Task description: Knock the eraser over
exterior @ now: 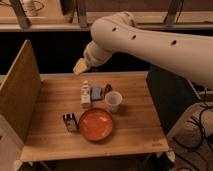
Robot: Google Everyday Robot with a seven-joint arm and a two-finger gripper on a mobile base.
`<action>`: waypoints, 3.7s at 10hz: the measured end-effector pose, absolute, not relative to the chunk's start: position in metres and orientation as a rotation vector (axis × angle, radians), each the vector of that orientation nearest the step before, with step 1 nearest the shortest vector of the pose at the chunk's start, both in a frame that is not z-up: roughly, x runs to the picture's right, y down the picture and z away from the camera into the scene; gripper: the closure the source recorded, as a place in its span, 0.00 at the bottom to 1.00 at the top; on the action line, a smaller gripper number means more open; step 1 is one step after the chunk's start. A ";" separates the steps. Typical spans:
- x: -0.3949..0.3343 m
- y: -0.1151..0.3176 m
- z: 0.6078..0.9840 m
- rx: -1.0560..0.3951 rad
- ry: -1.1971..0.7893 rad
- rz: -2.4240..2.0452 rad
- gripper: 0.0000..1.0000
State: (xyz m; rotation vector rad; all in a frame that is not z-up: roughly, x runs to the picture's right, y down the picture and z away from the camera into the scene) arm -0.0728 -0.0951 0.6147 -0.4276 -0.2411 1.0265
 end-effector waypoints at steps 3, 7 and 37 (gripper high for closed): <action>-0.073 -0.095 0.615 -0.428 -0.241 1.026 0.33; -0.073 -0.095 0.615 -0.428 -0.241 1.026 0.66; -0.097 0.099 0.625 -0.652 0.106 0.712 1.00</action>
